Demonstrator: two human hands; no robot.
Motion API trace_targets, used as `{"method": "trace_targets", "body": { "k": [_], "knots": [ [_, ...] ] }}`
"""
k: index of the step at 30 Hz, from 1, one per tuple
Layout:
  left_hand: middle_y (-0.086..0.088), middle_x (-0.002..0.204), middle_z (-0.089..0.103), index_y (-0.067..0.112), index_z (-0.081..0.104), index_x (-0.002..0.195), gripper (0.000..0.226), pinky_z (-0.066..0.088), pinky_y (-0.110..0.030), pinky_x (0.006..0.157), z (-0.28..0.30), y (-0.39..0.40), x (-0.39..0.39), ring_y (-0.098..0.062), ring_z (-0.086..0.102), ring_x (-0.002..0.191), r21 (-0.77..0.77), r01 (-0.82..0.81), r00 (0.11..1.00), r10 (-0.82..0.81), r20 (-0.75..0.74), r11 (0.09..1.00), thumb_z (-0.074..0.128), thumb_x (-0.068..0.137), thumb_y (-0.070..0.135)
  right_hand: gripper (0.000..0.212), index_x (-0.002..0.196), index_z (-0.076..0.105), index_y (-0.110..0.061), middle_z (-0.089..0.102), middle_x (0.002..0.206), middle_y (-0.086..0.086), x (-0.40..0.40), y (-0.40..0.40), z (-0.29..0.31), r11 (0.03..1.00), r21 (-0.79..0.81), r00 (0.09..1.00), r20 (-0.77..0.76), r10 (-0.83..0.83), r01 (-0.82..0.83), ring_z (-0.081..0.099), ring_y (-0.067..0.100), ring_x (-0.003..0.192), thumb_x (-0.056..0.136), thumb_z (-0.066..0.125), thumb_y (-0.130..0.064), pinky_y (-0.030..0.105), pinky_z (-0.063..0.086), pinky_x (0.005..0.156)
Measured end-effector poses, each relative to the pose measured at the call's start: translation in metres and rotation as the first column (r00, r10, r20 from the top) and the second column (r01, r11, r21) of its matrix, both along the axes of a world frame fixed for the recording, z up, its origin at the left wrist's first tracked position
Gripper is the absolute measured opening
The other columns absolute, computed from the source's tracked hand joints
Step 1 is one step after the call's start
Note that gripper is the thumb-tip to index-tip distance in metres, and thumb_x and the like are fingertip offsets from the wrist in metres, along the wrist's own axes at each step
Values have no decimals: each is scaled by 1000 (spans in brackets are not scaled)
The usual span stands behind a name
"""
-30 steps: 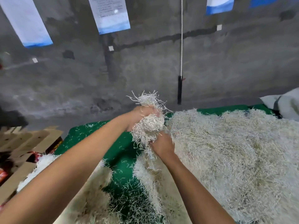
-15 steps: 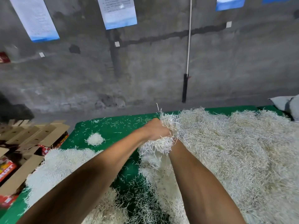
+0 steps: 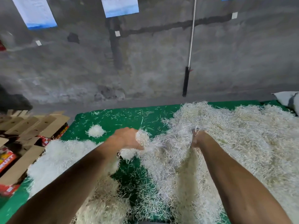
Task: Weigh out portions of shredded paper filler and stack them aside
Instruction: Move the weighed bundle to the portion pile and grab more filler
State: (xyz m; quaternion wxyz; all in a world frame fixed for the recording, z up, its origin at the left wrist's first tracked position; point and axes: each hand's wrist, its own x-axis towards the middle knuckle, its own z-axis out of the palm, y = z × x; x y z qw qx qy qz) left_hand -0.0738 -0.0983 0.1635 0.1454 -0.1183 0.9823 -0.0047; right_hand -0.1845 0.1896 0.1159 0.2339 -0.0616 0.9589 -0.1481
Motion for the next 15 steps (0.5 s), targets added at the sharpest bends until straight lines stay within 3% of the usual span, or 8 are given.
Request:
{"method": "trace_targets", "body": {
  "k": [1, 2, 4, 7, 9, 11, 13, 15],
  "knots": [
    [3, 104, 71, 21, 56, 132, 97, 50, -28, 68, -5, 0, 4, -16, 66, 85, -117, 32, 998, -26, 49, 993, 67, 62, 87, 67, 163, 11, -4, 15, 168, 24, -4, 1, 1, 992, 121, 999, -30, 26, -22, 22, 37, 155, 111, 43, -32, 38, 28, 122],
    [5, 91, 69, 21, 62, 119, 92, 50, -28, 66, -6, 3, 7, -13, 62, 75, -182, 52, 993, -32, 110, 982, 65, 58, 90, 73, 164, 3, -9, 8, 170, 23, -6, 4, 5, 995, 97, 999, -54, -11, 16, 17, 37, 156, 110, 45, -36, 41, 23, 124],
    [8, 77, 63, 19, 65, 102, 66, 50, -25, 61, -15, 1, 10, -9, 55, 64, -217, 25, 997, -10, 74, 976, 68, 72, 77, 76, 164, 2, -10, 6, 170, 22, -11, 7, 7, 989, 139, 996, -70, 51, -41, 16, 38, 157, 109, 47, -37, 43, 21, 126],
    [6, 72, 57, 15, 62, 86, 29, 49, -21, 54, -26, -14, 12, -9, 52, 59, 74, -287, 941, 295, -168, 955, 63, 90, 45, 71, 164, 9, -8, 15, 169, 22, -20, 14, 7, 994, -7, 988, -116, -105, 105, 22, 36, 155, 109, 48, -31, 41, 24, 126],
    [-2, 82, 62, 11, 58, 86, 31, 54, -25, 58, -29, -23, 16, -16, 56, 65, 437, -441, 803, 562, -197, 784, 65, 91, 41, 72, 164, 7, -6, 14, 169, 22, -18, 22, 8, 978, -76, 968, -149, -202, 192, 21, 35, 156, 109, 49, -26, 40, 22, 126],
    [-17, 119, 64, 2, 56, 121, 51, 58, -41, 88, -30, -31, 21, -31, 64, 97, 698, -491, 630, 766, -127, 520, 67, 90, 41, 74, 162, 10, -1, 16, 169, 21, -14, 31, 8, 963, -150, 954, -173, -247, 222, 21, 34, 156, 108, 52, -30, 38, 22, 126],
    [-22, 146, 47, 4, 37, 149, 77, 44, -52, 106, -32, -35, 30, -43, 52, 126, 820, -494, 491, 871, -13, 290, 65, 91, 45, 77, 162, 14, -1, 18, 169, 19, -6, 35, 6, 960, -168, 950, -179, -255, 226, 22, 33, 156, 106, 56, -35, 36, 24, 125],
    [-22, 156, 36, 10, 26, 156, 87, 33, -58, 113, -39, -37, 37, -46, 40, 138, 860, -496, 410, 906, 108, 122, 61, 90, 53, 73, 161, 21, -3, 28, 166, 18, 0, 37, -1, 967, -146, 951, -199, -238, 211, 32, 30, 152, 106, 57, -36, 35, 29, 122]
  ]
}}
